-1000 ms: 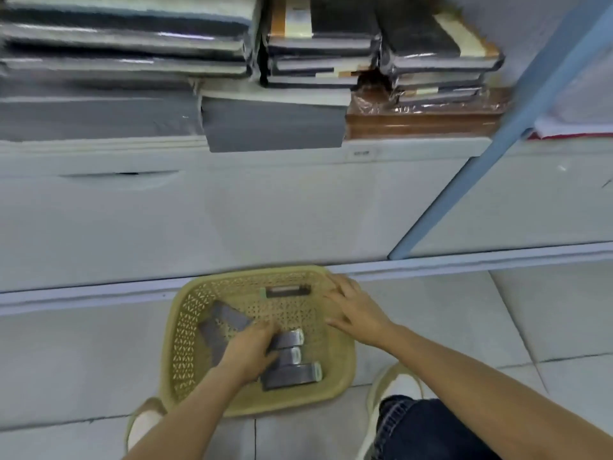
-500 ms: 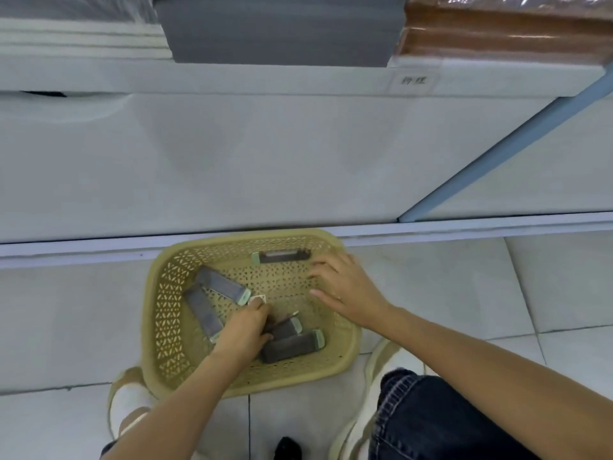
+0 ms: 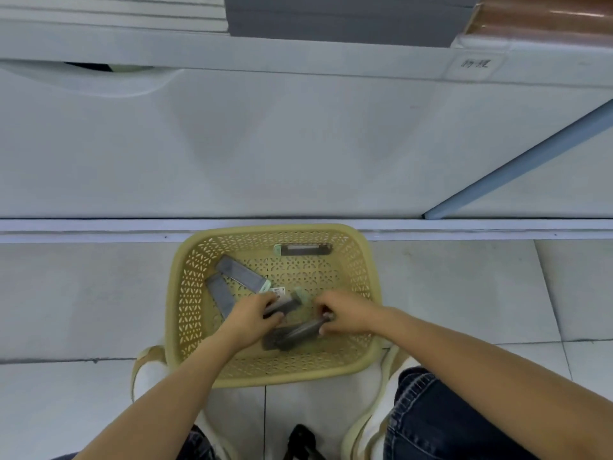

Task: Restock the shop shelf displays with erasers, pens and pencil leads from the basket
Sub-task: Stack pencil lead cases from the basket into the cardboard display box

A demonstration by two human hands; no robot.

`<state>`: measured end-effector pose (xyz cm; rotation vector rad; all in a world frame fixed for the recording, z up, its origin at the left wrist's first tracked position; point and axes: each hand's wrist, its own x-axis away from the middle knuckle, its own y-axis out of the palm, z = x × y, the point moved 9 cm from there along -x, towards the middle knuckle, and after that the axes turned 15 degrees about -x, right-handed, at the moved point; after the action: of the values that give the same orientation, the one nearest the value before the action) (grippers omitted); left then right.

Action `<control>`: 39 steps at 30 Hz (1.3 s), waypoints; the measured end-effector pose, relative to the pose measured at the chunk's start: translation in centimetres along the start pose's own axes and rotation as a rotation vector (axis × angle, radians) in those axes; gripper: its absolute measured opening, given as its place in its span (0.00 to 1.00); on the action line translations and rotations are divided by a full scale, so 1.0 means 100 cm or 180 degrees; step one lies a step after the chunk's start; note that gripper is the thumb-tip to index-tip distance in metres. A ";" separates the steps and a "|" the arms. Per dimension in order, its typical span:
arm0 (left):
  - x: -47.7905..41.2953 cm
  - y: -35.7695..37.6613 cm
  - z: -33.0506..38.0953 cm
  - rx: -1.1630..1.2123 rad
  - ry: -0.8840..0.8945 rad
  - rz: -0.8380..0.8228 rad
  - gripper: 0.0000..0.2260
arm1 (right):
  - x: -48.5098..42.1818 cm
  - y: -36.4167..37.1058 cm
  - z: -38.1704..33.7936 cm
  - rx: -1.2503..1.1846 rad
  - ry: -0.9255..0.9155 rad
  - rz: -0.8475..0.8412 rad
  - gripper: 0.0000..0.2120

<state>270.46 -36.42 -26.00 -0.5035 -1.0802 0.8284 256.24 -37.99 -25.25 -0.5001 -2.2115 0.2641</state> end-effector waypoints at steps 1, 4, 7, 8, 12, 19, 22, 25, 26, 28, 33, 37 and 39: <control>0.001 -0.006 -0.001 0.0212 -0.0013 0.0124 0.11 | 0.000 -0.012 -0.004 -0.0154 -0.0075 0.0108 0.09; 0.001 -0.014 0.002 0.0826 0.0081 0.0115 0.07 | 0.000 -0.041 -0.016 -0.0576 -0.0252 0.0312 0.08; 0.005 -0.012 0.011 0.1319 0.0164 -0.0211 0.10 | -0.003 -0.044 -0.025 -0.0898 -0.0389 0.0440 0.10; 0.007 -0.009 0.014 0.1479 0.0178 -0.0352 0.11 | -0.004 -0.042 -0.026 -0.1116 -0.0380 0.0504 0.11; 0.014 -0.003 0.000 0.1850 0.0013 -0.0452 0.10 | -0.001 -0.033 -0.013 -0.2083 -0.0102 0.0845 0.17; 0.025 -0.007 -0.048 0.1810 -0.0694 -0.0076 0.16 | -0.003 0.024 -0.017 0.0876 -0.0263 0.0416 0.22; 0.025 -0.007 -0.048 0.1846 -0.0767 0.0021 0.15 | -0.011 0.032 -0.017 0.1088 -0.0230 0.0450 0.21; 0.027 -0.014 -0.045 0.1889 -0.0782 0.0112 0.15 | -0.017 0.023 -0.015 0.0265 -0.0159 0.0371 0.11; 0.028 -0.018 -0.043 0.1897 -0.0773 0.0145 0.15 | -0.017 0.015 -0.015 -0.0113 -0.0145 0.0341 0.08; 0.030 -0.029 -0.038 0.1936 -0.0746 0.0232 0.15 | -0.012 -0.009 -0.021 -0.0667 -0.0216 0.0455 0.06; 0.038 -0.063 -0.005 0.2026 -0.0456 0.0239 0.14 | 0.024 -0.090 -0.053 -0.1600 -0.0620 0.1081 0.03; 0.049 -0.096 0.033 0.2138 -0.0150 0.0425 0.10 | 0.058 -0.121 -0.084 -0.1987 -0.0951 0.1164 0.12; 0.056 -0.115 0.052 0.2100 -0.0021 0.0560 0.09 | 0.075 -0.130 -0.101 -0.1987 -0.1128 0.1210 0.13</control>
<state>270.90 -39.08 -12.46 -0.0357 -0.7125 1.2742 256.30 -46.19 -9.09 -1.3042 -2.5157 -0.1707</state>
